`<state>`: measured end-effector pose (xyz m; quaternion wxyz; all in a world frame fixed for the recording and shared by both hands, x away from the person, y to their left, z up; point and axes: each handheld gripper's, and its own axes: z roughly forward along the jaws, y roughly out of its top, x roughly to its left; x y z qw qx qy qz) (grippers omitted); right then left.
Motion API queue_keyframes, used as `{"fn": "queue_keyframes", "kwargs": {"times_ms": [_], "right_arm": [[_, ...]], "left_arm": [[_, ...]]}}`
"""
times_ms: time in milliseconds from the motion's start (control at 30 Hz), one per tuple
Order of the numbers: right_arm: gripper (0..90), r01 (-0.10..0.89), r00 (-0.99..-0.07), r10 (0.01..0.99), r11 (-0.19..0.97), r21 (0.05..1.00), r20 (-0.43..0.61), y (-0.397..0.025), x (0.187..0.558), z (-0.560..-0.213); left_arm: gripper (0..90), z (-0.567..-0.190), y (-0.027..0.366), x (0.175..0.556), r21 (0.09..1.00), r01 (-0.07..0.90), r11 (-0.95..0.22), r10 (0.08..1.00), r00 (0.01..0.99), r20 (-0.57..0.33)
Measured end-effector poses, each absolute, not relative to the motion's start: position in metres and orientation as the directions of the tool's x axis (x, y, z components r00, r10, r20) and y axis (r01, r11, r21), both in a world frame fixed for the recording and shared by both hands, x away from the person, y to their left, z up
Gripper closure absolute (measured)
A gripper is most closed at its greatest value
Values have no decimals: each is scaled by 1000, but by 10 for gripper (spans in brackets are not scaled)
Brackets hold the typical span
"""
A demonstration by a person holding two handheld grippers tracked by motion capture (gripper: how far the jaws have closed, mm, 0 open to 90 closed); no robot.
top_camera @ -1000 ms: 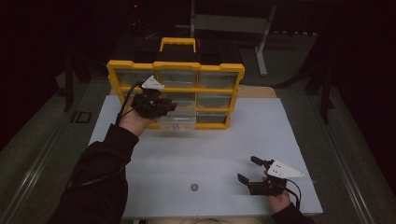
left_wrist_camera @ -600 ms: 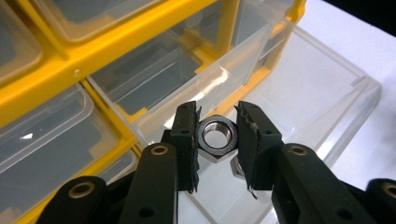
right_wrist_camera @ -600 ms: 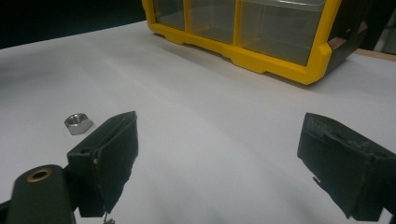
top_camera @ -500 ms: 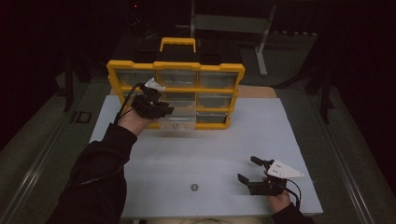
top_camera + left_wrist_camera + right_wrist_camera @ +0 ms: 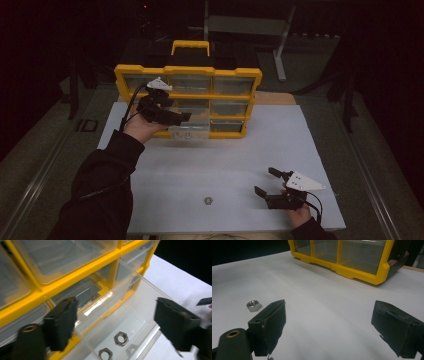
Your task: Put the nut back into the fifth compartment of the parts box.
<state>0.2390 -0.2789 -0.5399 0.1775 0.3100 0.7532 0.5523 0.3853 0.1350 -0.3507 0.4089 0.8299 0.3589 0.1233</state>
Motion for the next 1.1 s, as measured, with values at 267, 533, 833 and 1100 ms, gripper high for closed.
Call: {"fn": "queue_keyframes", "kwargs": {"times_ms": [267, 533, 833, 1100], "right_arm": [[125, 268, -744, 664, 197, 943, 73, -279, 239, -540], [125, 268, -743, 665, 197, 943, 72, -279, 239, -540], [125, 270, -743, 665, 197, 943, 74, -279, 239, -540], [125, 267, -744, 665, 195, 944, 73, -279, 239, -540]], "left_arm": [[17, -352, 138, 371, 773, 480, -415, 669, 736, -98], [7, -360, 144, 352, 786, 466, -406, 654, 749, -106], [8, -368, 144, 329, 797, 442, -412, 652, 754, -80], [8, -374, 143, 311, 808, 421, -413, 649, 758, -64]]}}
